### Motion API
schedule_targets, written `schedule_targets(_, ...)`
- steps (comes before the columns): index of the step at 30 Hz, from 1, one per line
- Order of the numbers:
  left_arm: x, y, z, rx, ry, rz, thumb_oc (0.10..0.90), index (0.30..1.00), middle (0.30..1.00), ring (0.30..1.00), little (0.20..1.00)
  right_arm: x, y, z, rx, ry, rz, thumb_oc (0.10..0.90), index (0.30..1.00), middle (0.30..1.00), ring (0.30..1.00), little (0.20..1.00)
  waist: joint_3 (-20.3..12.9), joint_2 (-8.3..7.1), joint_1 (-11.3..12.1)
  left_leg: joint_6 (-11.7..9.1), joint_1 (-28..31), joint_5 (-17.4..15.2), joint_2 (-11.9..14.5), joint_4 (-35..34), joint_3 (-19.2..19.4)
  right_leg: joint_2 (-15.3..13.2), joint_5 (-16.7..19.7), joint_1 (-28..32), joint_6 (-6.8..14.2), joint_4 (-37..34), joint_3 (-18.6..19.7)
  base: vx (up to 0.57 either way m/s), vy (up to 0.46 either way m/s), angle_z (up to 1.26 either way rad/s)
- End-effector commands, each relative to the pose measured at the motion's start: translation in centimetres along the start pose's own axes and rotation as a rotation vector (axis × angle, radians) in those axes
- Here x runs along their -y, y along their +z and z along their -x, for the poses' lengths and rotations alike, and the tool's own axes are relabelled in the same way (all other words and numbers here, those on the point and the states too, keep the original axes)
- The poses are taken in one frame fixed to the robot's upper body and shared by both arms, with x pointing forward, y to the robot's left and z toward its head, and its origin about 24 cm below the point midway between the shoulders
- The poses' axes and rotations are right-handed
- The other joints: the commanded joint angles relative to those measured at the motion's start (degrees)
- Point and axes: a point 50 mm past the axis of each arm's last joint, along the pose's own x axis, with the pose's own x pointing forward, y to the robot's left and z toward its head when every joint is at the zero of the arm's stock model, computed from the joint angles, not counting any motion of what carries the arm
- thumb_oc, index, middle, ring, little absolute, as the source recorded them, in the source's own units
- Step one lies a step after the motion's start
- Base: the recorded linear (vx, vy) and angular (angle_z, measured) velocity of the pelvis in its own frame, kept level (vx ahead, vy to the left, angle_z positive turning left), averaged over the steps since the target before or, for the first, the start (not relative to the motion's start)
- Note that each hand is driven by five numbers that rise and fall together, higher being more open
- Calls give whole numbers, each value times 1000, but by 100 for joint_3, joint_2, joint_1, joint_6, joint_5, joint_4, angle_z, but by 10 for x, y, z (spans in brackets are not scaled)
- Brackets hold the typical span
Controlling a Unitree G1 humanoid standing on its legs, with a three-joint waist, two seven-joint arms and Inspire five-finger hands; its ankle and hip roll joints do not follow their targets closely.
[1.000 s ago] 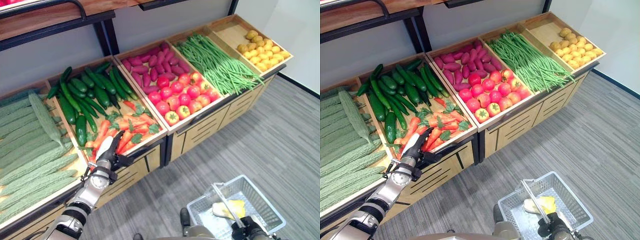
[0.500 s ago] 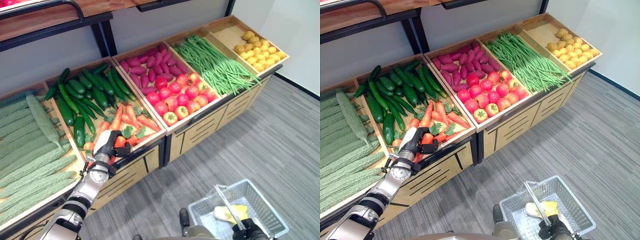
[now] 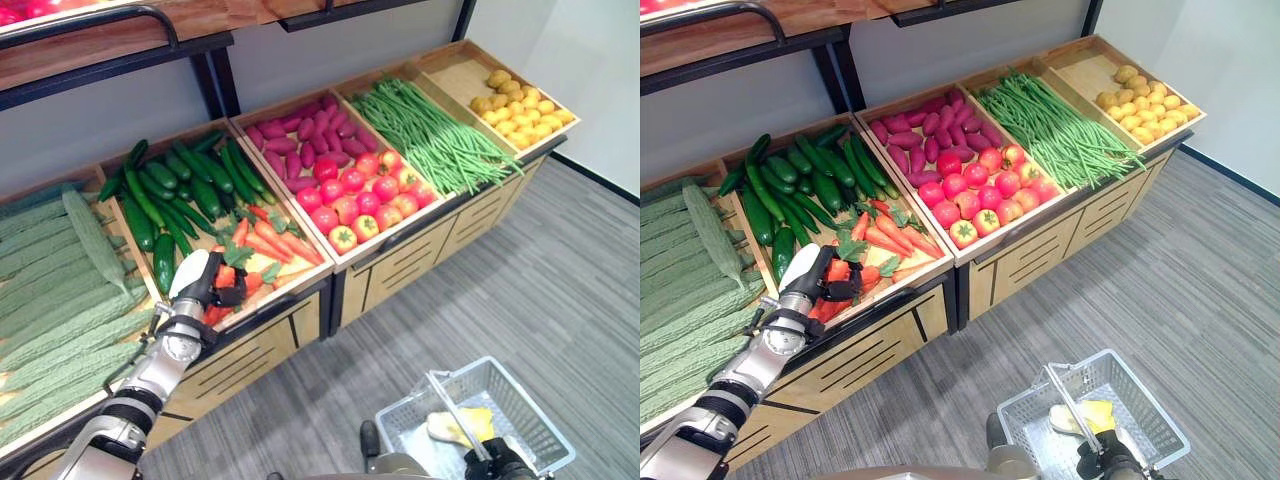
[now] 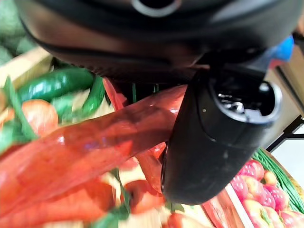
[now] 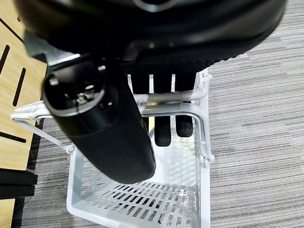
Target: Get the vegetables into the basket
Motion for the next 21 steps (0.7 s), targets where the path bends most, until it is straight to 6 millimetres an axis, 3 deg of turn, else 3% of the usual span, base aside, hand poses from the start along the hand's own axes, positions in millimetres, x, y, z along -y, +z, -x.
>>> schedule_targets(1,-80,53,-31,254,255,-69,400,300,300,300,300,-1,6,-1,37,-6,23,400,300,300,300,300,-320,-353,37,-156,6,-179,106,3,-326,-440,-178,230,621,0,64,0,0,0)
schedule_targets(8,-102,64,-19,351,268,-133,400,300,300,300,300,-1,3,0,29,6,13,400,300,300,300,300,-354,-349,112,-135,34,-201,60,3,-357,-483,-176,272,641,0,40,1,16,4)
schedule_targets(21,-110,75,-4,440,253,-103,400,300,300,300,300,-3,2,0,30,21,4,400,300,300,300,300,-388,-367,176,-99,47,-214,10,3,-416,-534,-177,317,649,0,8,-1,1,0)
